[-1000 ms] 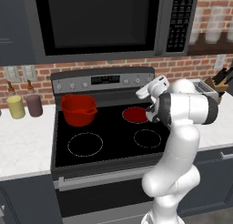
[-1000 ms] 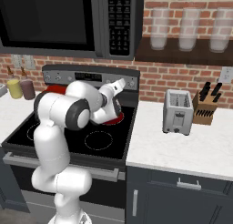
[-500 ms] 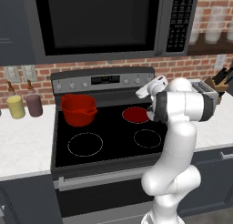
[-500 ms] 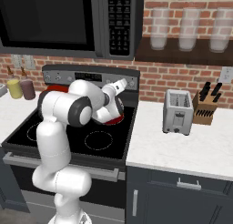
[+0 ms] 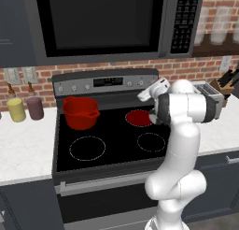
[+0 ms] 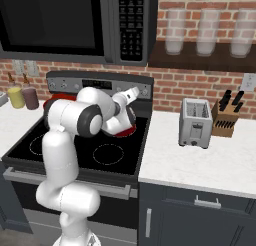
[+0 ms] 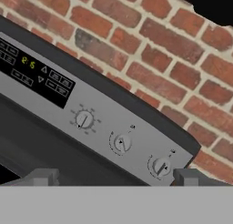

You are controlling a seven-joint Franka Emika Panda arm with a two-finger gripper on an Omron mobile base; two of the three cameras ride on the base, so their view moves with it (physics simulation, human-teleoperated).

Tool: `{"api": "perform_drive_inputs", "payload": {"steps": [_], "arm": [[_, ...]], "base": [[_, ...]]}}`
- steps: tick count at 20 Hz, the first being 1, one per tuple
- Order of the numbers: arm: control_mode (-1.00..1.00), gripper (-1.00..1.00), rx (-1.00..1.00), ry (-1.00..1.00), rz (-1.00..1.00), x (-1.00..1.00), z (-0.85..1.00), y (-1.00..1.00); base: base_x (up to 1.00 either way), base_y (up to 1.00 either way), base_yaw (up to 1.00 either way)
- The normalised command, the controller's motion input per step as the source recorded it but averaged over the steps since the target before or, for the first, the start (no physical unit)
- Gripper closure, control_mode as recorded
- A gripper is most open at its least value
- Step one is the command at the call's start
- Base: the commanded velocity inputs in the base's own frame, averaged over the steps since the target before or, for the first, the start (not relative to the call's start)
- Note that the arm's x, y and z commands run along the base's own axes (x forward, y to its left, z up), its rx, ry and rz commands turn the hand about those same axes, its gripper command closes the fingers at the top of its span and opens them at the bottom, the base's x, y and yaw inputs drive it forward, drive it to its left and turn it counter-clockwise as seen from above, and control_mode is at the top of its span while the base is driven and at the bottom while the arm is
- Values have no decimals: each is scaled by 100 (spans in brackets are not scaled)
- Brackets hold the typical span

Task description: Turn off the rear right burner of the stove.

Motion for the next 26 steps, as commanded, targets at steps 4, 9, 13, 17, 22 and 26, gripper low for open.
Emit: {"api": "perform_drive_inputs", "payload": {"steps": [4,9,13,17,22,26], "arm": [[-100,-100,3,0,-3,22,-6,15],[-100,-100,0,-2,-2,25,-2,3],[-100,-100,0,0,-1,24,-6,0],[-100,-100,0,0,0,18,-8,-1],[-100,-100,0,0,0,6,-14,-6],[-100,-100,0,0,0,12,-7,-8]], "base": [[0,0,0],[0,0,0],[0,0,0],[0,0,0],[0,0,0],[0,0,0]]}}
